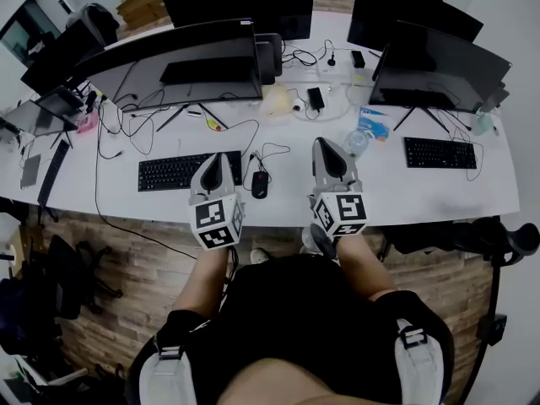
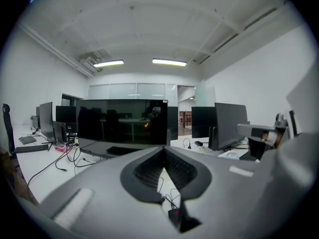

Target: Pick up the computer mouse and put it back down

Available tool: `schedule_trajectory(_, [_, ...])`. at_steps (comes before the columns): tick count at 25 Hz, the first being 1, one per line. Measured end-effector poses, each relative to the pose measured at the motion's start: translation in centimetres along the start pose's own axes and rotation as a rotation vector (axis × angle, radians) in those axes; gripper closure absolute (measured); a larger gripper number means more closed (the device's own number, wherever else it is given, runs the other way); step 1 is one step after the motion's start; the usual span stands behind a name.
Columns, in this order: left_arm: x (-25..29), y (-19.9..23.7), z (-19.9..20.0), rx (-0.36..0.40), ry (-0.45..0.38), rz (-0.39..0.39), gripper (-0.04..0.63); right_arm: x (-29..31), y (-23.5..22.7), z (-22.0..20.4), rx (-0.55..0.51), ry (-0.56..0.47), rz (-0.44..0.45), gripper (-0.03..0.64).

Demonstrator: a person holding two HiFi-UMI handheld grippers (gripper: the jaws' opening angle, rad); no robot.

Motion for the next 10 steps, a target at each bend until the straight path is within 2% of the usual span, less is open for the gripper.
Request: schedule_trajectory(10, [0.08,0.71,-0.63,-0.016,0.033,0.015,0.541,0.33,-0.25,-0.39,-0.008,0.019,-0.012,0.620])
Point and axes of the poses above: the fingertips, and each gripper's own axes: x forward along the fingers, y to its left, z out of its top, the point moved 3 cm from there along -x, backward along the fingers, and after that the axes turned 9 degrees about -z, right-handed, at the moved point
